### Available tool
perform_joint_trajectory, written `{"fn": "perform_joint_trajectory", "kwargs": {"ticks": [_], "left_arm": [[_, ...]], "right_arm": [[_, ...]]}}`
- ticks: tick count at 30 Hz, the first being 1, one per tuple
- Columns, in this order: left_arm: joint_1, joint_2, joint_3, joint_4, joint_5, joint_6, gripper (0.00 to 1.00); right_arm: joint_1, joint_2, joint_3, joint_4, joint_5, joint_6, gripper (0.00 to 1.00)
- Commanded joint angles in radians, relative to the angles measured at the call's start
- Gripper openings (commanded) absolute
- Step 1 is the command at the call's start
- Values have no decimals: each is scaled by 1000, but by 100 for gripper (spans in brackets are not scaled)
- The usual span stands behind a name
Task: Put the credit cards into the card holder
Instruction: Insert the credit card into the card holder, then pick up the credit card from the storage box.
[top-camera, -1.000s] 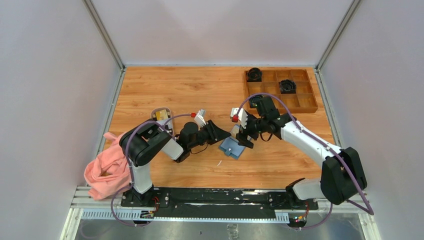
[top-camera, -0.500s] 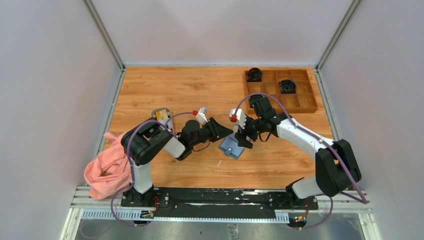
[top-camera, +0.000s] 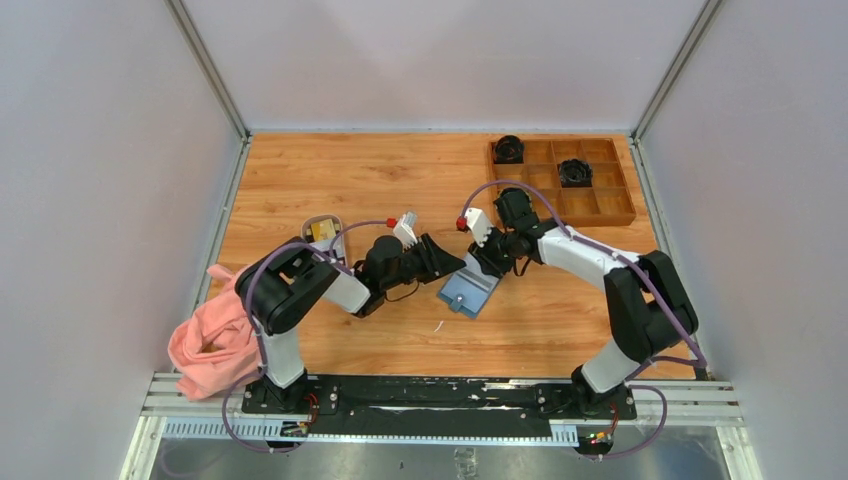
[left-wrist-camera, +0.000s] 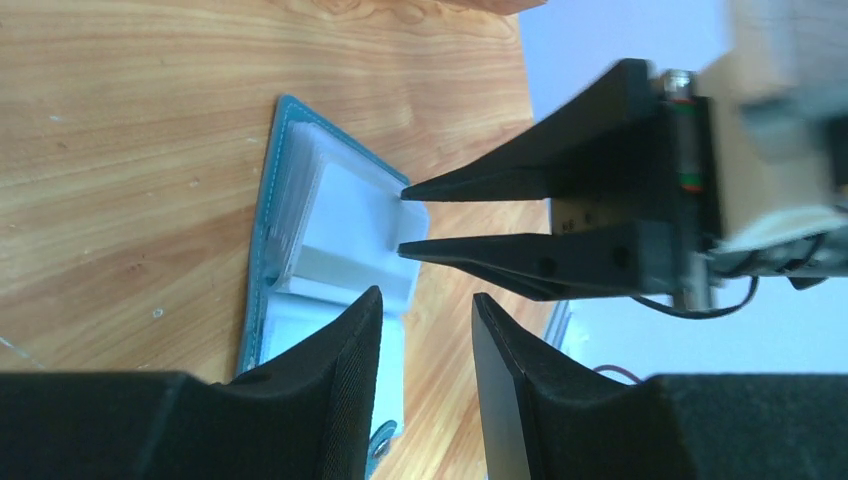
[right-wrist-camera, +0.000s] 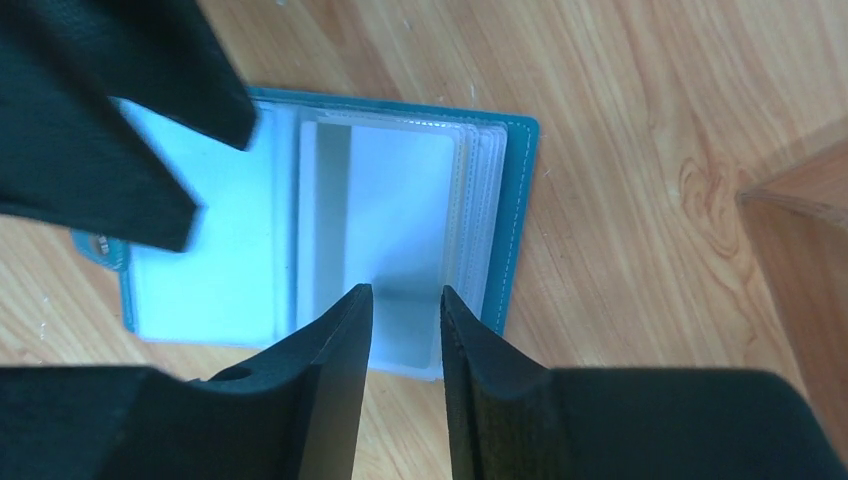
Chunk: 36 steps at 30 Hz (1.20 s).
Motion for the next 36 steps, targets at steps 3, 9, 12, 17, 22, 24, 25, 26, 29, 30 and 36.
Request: {"fn": "perform_joint_trajectory", "kwargs": {"ticks": [3,9,12,17,22,24,25,26,29,30,36], "left_arm": [[9,-205,-15,-219,-55,212,41],[9,-430,-84,-376,-118,370,42],[9,-580,-104,-504,-163,463,43],[12,-845,-150,-671,-237,563,59],[25,-1075,-183,-787,-260,576,88],[31,-1141,-183,-839,-260,572,95],[33,-1169,-182,-863,-260,568,99],[36,-1191,-182,-889,-260,563,100],[45,-1240,-184,-960,-258,548,100],[49,-1245,-186,-975,-255,548,100],[58,-1272,-203,-1029,-248,545,100]], "right_arm": [[-48,57,38,-19,52,67,37],[-65,64,49,-45,36,55,47],[-80,41,53,-67,-35,41,54],[-108,13,54,-93,-145,28,60],[-136,27,64,-104,-205,44,66],[-152,46,73,-112,-219,52,67],[-159,57,77,-115,-219,55,67],[-165,65,80,-116,-216,58,67],[-183,95,92,-118,-192,72,69],[-190,104,95,-117,-187,77,69],[-202,165,116,-143,-199,89,69]]}}
